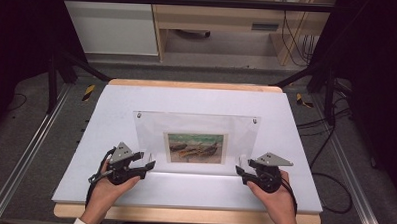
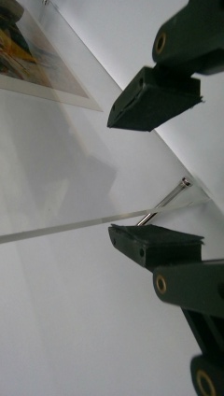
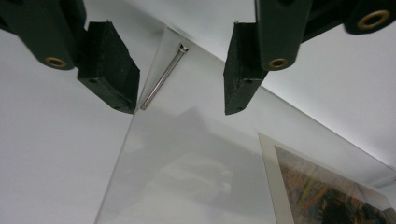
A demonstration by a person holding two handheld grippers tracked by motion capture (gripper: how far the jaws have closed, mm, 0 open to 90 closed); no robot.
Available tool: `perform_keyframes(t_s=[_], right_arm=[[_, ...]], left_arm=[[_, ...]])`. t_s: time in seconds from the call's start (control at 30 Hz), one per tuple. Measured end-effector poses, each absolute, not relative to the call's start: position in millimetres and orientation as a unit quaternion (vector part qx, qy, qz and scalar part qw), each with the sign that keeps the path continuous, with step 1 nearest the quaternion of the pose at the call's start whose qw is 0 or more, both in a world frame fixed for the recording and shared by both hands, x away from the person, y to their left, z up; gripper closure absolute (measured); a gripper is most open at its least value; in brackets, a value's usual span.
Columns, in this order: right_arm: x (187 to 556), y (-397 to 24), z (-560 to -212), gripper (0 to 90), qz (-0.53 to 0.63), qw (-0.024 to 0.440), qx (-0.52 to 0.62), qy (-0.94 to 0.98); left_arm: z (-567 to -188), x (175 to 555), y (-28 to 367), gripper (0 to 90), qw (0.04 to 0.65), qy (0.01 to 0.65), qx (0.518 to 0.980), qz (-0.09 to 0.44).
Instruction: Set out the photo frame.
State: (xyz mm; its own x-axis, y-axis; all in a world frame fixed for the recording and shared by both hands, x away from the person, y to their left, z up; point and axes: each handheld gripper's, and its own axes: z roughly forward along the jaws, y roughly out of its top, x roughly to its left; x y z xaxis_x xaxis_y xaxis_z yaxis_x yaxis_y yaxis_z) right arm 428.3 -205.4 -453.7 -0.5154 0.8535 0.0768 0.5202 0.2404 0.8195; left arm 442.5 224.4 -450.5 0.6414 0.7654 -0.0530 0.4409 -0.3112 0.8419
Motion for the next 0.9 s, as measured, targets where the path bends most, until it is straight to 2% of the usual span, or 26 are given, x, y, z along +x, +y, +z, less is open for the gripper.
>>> perform_keyframes(t_s=[0.03,0.1,0.17,0.2,0.43,0.57,0.67,0.9], right_arm=[[428,-205,-454,43.7,0.42,0.198,0.451,0.762],[429,-205,-453,35.8,0.423,0.204,0.447,0.761],[430,-205,-453,33.4,0.424,0.208,0.442,0.762],[430,-204,-452,27.5,0.425,0.209,0.445,0.76],[432,-202,-450,12.1,0.432,0.236,0.434,0.755],[431,-202,-449,9.2,0.435,0.243,0.432,0.752],[430,-202,-446,8.5,0.443,0.252,0.425,0.748],[423,-205,-441,8.5,0.456,0.264,0.42,0.739]], left_arm=[[-451,443,224,36.6,0.445,0.382,0.789,0.182],[-450,443,223,32.1,0.447,0.379,0.789,0.185],[-450,443,222,28.3,0.448,0.378,0.788,0.187],[-449,443,222,26.5,0.451,0.377,0.787,0.187],[-447,443,220,11.9,0.464,0.37,0.783,0.189],[-446,442,220,6.3,0.473,0.363,0.779,0.195],[-443,440,221,6.1,0.479,0.369,0.767,0.216],[-439,433,232,6.8,0.49,0.368,0.757,0.227]])
